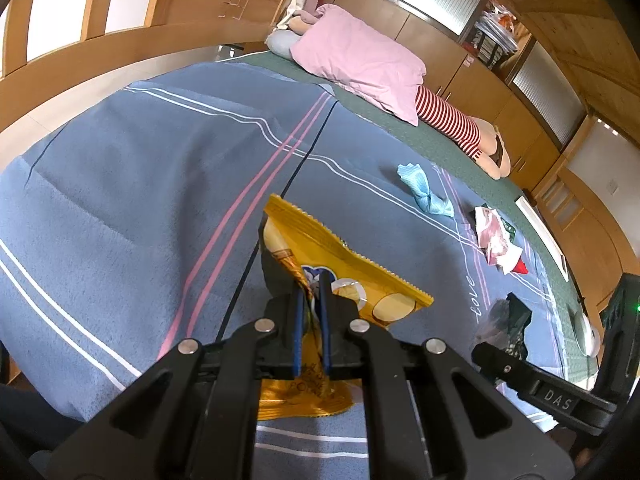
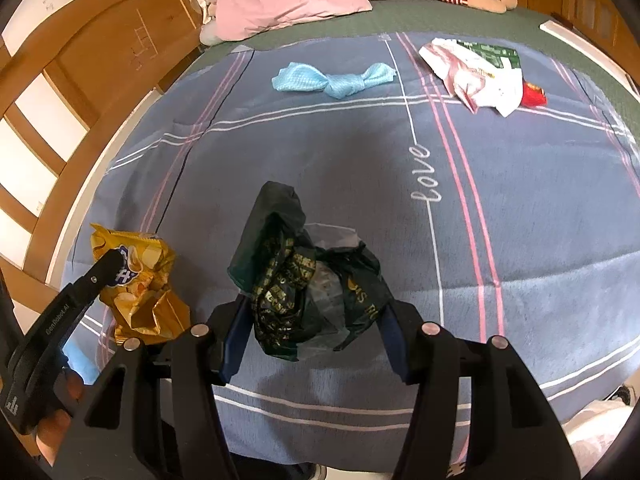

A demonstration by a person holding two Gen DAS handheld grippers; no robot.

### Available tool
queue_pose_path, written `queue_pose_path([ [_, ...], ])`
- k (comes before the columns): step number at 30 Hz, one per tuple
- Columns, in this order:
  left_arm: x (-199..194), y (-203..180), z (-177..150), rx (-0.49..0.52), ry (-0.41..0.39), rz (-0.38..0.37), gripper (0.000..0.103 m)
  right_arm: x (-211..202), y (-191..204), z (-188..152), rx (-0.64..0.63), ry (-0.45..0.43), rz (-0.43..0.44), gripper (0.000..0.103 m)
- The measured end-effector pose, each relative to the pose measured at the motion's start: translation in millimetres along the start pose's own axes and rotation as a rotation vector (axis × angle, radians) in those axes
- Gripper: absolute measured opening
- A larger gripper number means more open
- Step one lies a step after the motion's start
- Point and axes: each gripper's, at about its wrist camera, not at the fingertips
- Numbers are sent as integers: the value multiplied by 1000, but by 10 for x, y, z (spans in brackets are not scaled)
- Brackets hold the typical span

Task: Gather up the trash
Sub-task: 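Carry both bags to the wastebasket and open both tools to drop them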

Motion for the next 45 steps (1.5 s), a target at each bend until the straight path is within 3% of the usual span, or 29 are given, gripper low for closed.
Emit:
queue_pose_path([
  [8,-22,22,5,-15,-2,-24,8,-71,-38,-34,19,-12,9,57],
  [12,-29,28,-30,-33,30,-95,7,-336,-127,-41,27,-69,21,57],
  [17,-84,-46,-102,2,37,-102,7,-671,-329,-137,39,-130,7,57],
  [22,-122,-70,-129,12,36,-122,7,-772,-559,-240,78,-134,-14,57],
  [31,-29,355,-87,-231,82,-298,6,-999,-893,-465,125,-154,-16,57],
  [35,-3,320,-87,-213,93,-338,6,-1488,-1226,-738,122,-225,-7,57],
  [39,8,179,-91,-179,110,-399,6,-1684,-1420,-1206,5,-112,-129,59],
  [42,-15,22,-132,-126,126,-447,6,-1560,-1497,-1552,-50,20,-195,72],
  [43,-45,-48,-149,-100,133,-467,6,-1529,-1547,-1629,-38,40,-208,84],
  [45,-106,-181,-192,-58,141,-496,6,-1555,-1668,-1675,27,23,-222,89],
])
Point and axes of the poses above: each gripper's, at about its wrist camera, not at the fingertips, and x roughly the way its jaws point, y to its left, z to its top, and after that the axes turned 11 degrees about -z, right-handed
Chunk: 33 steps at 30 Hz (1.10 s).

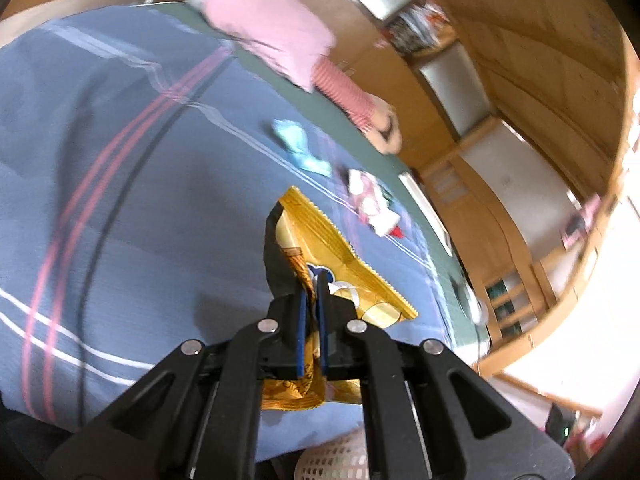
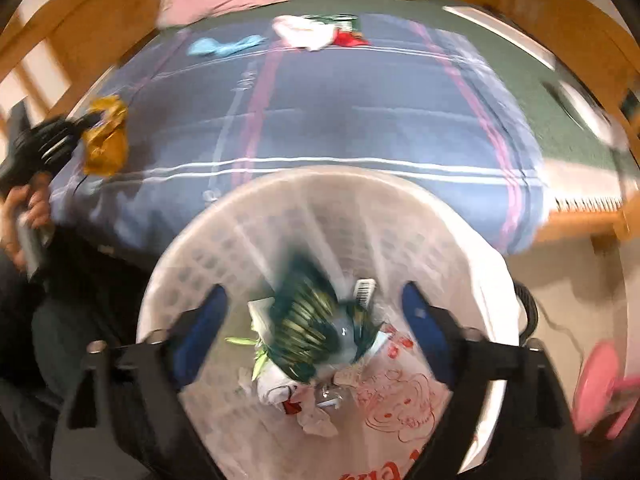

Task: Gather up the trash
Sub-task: 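Carry both bags to the wastebasket and open both tools to drop them, then move the right tool back to the light blue cloth and grasp it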

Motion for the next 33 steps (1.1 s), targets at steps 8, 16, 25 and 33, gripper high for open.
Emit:
queue_pose_path([
  [8,251,-844,-609,70,199,-227,6,-255,-758,47,519,-142,128,97],
  [16,809,-1506,-1319,139,480,-349,69,-312,-927,7,594,-166,172,97],
  [25,537,-1058,-795,94,334,-129,90,-52,-613,172,553,-105,197,97],
  [33,-253,-552,285,342,-9,368,92,137,-137,482,442,-48,217,97],
])
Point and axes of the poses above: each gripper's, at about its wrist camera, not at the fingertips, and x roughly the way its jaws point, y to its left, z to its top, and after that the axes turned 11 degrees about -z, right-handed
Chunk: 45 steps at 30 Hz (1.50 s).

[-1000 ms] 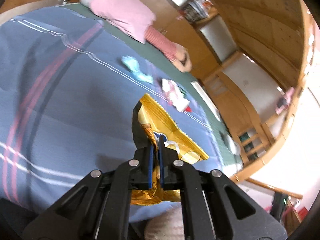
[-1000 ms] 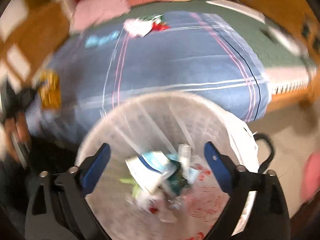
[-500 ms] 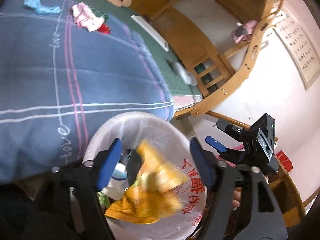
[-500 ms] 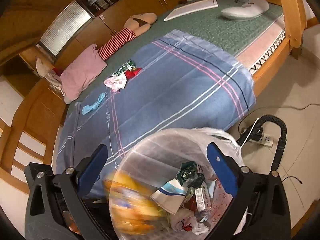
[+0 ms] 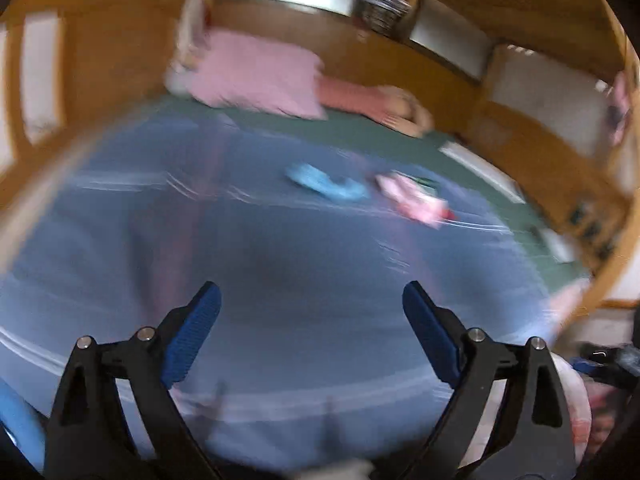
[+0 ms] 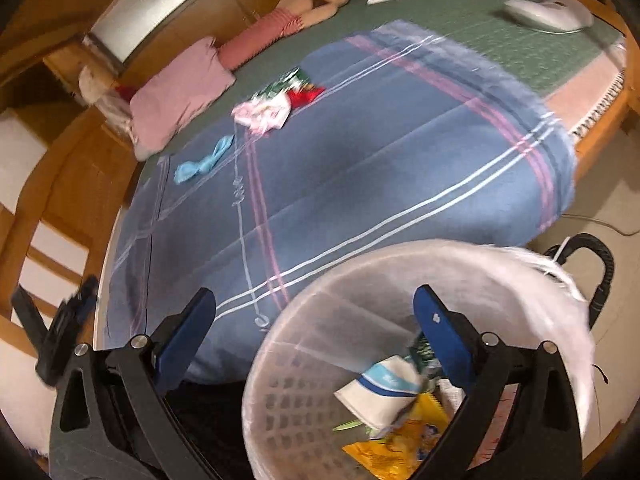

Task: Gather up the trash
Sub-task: 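Move the right tool back to the light blue cloth and grasp it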

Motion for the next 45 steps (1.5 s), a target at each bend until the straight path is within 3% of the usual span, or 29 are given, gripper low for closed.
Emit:
queue_pose_path([
  [2,10,408,130,-150,-32,-107,92,59,162,-3,-32,14,-6,97],
  [3,22,502,169,-178,-36,-108,92,72,215,1,-43,14,-8,97],
  [5,22,630,262,-195,-66,-40,92,107,360,4,-71,14,-16,97],
  [9,169,488,464,-22,-60,34,94,254,689,12,-103,34,-31,97],
  [11,360,325,457,143,-18,160,94,333,859,11,-117,46,-32,97],
  [13,520,268,336,233,24,260,94,424,1069,0,-145,52,-46,97],
  [17,856,362,294,239,156,335,94,702,1512,-8,-167,89,-55,97],
  [24,629,599,436,174,69,390,98,1010,2115,-43,-196,126,-55,97],
  [33,545,687,431,187,108,395,98,1149,2427,-16,-186,114,-97,97],
  [36,544,822,410,129,139,379,98,1135,2385,98,-133,110,-92,97],
  [41,532,1152,469,-64,191,267,98,1004,2303,321,-123,48,-106,97],
  [45,590,1286,650,-106,196,283,98,1077,2210,708,-78,0,-110,97],
])
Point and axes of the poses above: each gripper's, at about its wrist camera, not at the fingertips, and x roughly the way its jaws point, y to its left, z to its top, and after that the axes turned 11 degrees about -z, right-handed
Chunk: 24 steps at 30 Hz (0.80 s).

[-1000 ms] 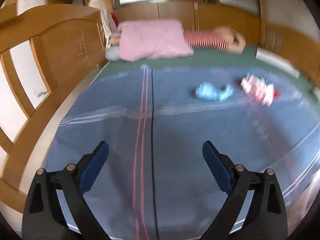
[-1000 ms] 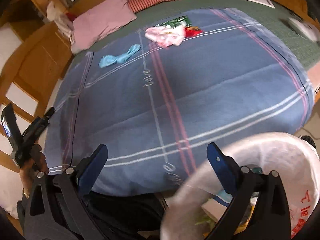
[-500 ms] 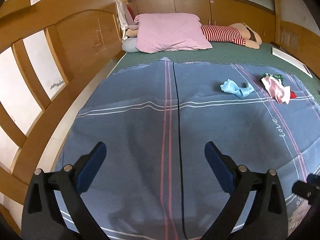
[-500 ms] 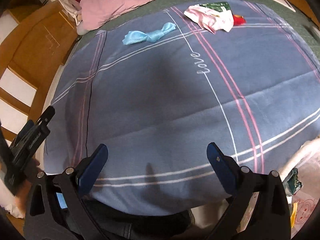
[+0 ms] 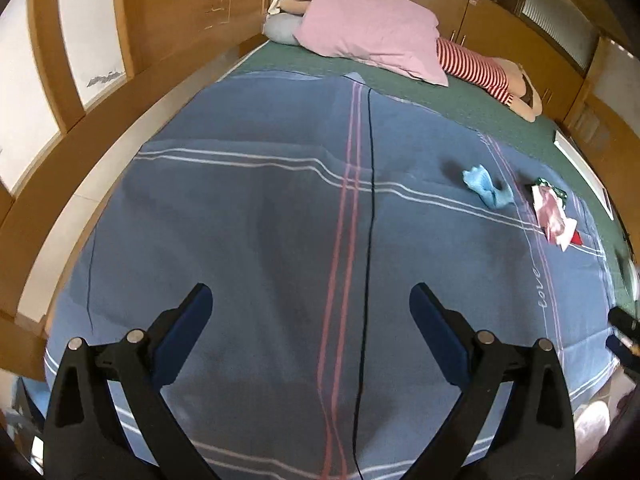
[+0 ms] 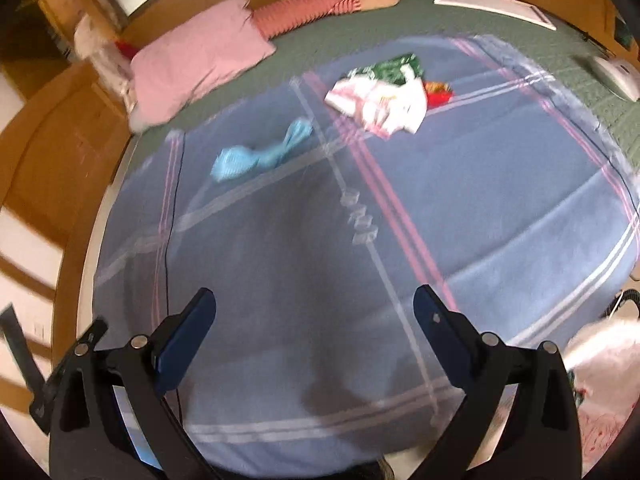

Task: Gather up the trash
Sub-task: 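Move the right tool back to the light blue cloth and grasp it, then pass the light blue cloth from the right tool into the left tool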

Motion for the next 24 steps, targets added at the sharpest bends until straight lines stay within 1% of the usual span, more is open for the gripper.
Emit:
queue_pose_path([
  [2,26,47,11,-5,3,12,98,107,25,171,10,-8,2,97],
  [4,49,122,-64,-38,8,16,98,319,155,406,15,-14,24,97],
  [6,70,207,-156,-88,23,0,98,559,338,597,31,6,55,97],
  [8,93,271,-222,-135,25,-6,98,874,552,783,57,63,112,97],
  [9,112,288,-230,-145,32,-1,98,1090,662,909,95,92,135,97],
  [11,125,277,-211,-127,37,6,98,1335,787,1077,159,86,123,97],
  [13,106,254,-182,-101,18,30,98,1581,933,1238,185,48,19,97],
  [14,101,237,-163,-92,11,41,98,1694,1018,1286,172,38,-32,97],
  [16,107,208,-113,-84,9,41,98,1845,1164,1334,114,23,-116,97],
  [18,96,192,-67,-83,10,11,98,2018,1354,1333,11,20,-225,94],
  [19,90,183,-51,-81,6,5,98,2105,1450,1308,-55,25,-277,83],
  [20,89,172,-38,-77,3,4,98,2194,1525,1267,-116,43,-316,66],
  [21,87,168,-32,-72,2,7,98,2238,1587,1223,-152,45,-330,62],
  [22,97,173,-27,-69,5,13,98,2206,1606,1193,-164,14,-334,52],
  [23,109,185,-26,-70,11,18,98,2174,1637,1156,-180,-4,-314,43],
  [24,119,185,-22,-72,16,21,98,2138,1697,1096,-218,-8,-305,42],
])
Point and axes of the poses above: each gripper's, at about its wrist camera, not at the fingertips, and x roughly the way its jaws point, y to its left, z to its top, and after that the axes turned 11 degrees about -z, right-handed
